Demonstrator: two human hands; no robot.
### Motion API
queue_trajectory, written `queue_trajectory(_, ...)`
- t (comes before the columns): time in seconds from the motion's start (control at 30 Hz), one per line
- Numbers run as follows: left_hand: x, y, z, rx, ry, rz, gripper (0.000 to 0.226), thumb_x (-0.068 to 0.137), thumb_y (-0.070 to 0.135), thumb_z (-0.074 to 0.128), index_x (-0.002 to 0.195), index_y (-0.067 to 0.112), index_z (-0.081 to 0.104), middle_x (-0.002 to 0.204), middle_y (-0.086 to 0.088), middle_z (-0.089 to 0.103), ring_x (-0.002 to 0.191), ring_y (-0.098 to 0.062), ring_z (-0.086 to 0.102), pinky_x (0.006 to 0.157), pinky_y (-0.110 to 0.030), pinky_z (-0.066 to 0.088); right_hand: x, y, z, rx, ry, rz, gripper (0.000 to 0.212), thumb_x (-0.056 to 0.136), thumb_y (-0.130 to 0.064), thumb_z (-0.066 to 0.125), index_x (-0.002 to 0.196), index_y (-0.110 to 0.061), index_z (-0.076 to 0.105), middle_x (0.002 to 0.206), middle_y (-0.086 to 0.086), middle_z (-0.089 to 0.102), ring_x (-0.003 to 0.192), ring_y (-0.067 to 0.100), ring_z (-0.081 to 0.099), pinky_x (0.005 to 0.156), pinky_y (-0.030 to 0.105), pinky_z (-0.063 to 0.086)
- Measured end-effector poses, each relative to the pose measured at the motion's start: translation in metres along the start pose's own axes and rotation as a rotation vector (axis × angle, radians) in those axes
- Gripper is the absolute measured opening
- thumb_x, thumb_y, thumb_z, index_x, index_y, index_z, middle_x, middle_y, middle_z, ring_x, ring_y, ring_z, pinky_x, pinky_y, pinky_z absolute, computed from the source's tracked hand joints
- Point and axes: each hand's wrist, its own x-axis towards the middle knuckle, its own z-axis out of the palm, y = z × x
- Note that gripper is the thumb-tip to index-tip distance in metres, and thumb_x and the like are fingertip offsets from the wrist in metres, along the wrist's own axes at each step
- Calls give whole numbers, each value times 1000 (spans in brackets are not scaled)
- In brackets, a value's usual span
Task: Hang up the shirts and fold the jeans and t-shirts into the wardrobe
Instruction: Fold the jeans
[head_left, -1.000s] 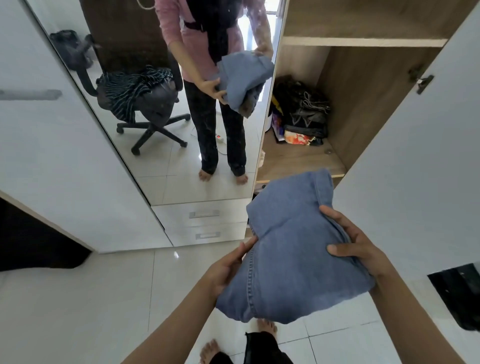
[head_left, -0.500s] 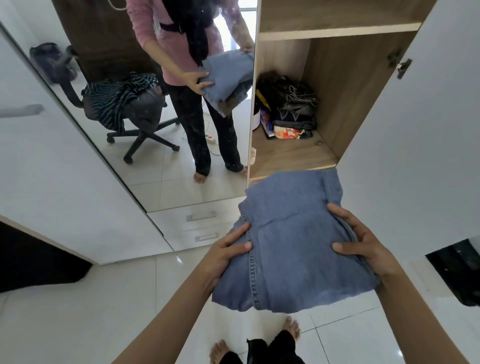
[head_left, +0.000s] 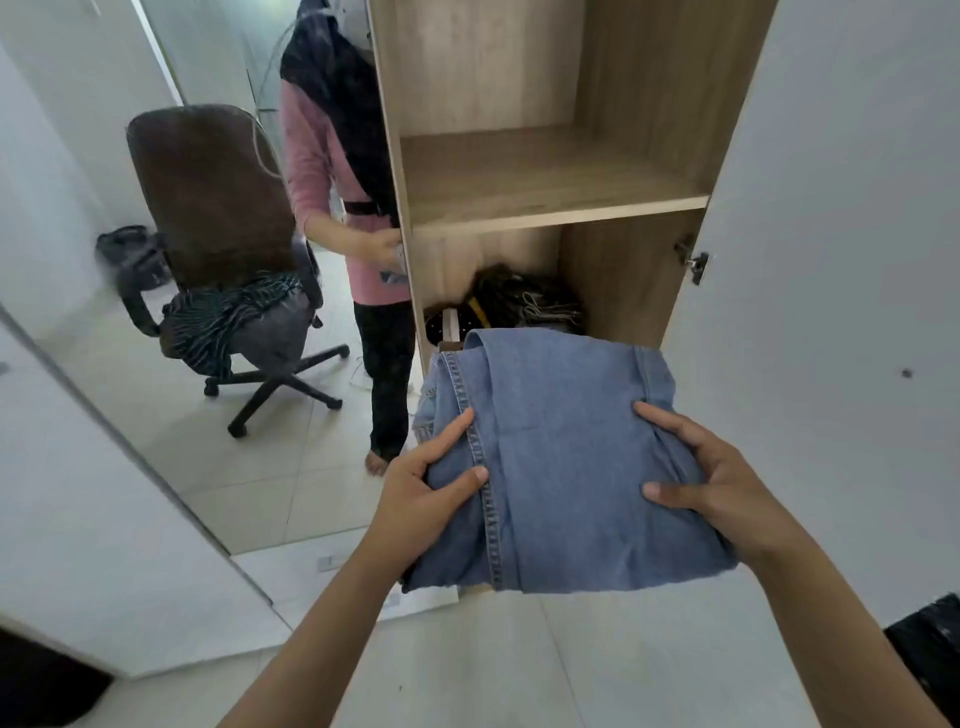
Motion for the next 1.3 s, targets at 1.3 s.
queue_trajectory(1.3,583,135,-28,740,256,-43,42,90,32,60,123,6,57,123,-13,60,112,-28,56,92,-29,45,617,-169,-94,-807,125,-301,62,75,-49,71,125,-17,55,123,3,59,112,22,57,91,33,48)
